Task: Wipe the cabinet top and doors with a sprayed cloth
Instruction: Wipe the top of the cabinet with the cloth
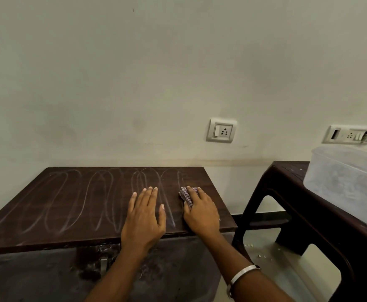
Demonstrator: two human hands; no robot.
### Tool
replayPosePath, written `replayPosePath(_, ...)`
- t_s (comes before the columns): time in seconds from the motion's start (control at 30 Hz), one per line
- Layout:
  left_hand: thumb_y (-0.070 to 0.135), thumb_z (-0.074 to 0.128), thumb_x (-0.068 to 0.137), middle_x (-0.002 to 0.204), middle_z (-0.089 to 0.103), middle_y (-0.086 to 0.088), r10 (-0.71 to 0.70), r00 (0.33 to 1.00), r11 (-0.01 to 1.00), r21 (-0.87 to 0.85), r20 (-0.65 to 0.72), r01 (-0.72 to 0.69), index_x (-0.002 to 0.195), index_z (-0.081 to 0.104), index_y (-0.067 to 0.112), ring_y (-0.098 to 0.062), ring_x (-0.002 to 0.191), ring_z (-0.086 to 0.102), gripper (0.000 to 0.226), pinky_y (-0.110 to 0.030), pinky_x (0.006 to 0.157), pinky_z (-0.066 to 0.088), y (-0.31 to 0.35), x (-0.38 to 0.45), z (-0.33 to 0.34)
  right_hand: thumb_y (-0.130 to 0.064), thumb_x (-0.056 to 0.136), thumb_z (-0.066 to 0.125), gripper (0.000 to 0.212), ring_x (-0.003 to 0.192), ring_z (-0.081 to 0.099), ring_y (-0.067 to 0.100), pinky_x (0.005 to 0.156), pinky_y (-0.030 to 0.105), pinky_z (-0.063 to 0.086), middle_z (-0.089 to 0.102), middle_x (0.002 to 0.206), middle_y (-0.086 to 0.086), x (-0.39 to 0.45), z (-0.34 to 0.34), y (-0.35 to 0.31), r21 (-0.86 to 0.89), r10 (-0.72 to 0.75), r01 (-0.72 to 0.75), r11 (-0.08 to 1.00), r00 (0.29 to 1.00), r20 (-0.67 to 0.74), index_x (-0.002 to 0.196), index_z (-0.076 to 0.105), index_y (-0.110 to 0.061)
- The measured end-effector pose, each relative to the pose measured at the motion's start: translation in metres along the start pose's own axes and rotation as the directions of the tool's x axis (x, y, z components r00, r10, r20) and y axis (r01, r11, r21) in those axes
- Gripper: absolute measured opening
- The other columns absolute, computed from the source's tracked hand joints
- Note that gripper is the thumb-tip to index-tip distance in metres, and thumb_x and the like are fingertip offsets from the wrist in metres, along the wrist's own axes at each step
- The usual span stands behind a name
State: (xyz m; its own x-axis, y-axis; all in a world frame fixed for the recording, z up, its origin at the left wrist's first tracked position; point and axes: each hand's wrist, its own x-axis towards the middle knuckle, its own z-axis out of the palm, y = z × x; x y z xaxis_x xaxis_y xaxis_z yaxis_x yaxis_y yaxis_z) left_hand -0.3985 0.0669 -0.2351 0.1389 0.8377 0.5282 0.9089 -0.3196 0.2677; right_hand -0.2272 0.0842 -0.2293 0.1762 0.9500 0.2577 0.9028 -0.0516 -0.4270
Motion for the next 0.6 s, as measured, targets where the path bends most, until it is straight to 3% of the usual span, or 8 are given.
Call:
replayPosePath(0.23,0.042,0.025,0.093,0.151,0.038,-0.006,0.015,1.0,0.999,-0.045,0.0,-0.015,0.147,0.034,0.011,-0.017,0.143,0.027,0.062,-0.039,0.121,0.007,-0.003,0.001,-0.003,-0.037,0.095,0.045,0.054,0.133,0.042,0.022,0.113,0.037,0.034,0.042,0.149,0.001,-0.018,-0.03,0.039,-0.013,0.081,-0.083,0.996,0.989,-0.122,0.148,0.037,-0.027)
replayPosePath(0.43,0.047,0.016,0.092,0.151,0.038,-0.007,0.027,1.0,1.0,-0.011,0.001,-0.027,0.147,0.033,0.011,-0.018,0.143,0.028,0.068,-0.041,0.121,0.008,-0.01,-0.002,-0.008,-0.037,0.095,0.044,0.055,0.135,0.039,0.024,0.115,0.04,0.031,0.039,0.15,0.004,-0.031,-0.032,0.027,-0.01,0.163,-0.166,0.986,0.979,-0.123,0.148,0.036,-0.026)
replayPosePath(0.6,0.047,0.016,0.091,0.149,0.04,-0.008,0.018,1.0,1.0,0.002,0.003,-0.018,0.146,0.036,0.01,-0.019,0.141,0.03,0.069,-0.041,0.121,0.008,-0.014,-0.003,-0.01,-0.04,0.095,0.045,0.057,0.143,0.03,0.024,0.119,0.04,0.024,0.032,0.157,0.004,-0.048,-0.014,-0.005,0.006,0.053,-0.053,0.999,0.996,-0.068,0.15,0.032,-0.031)
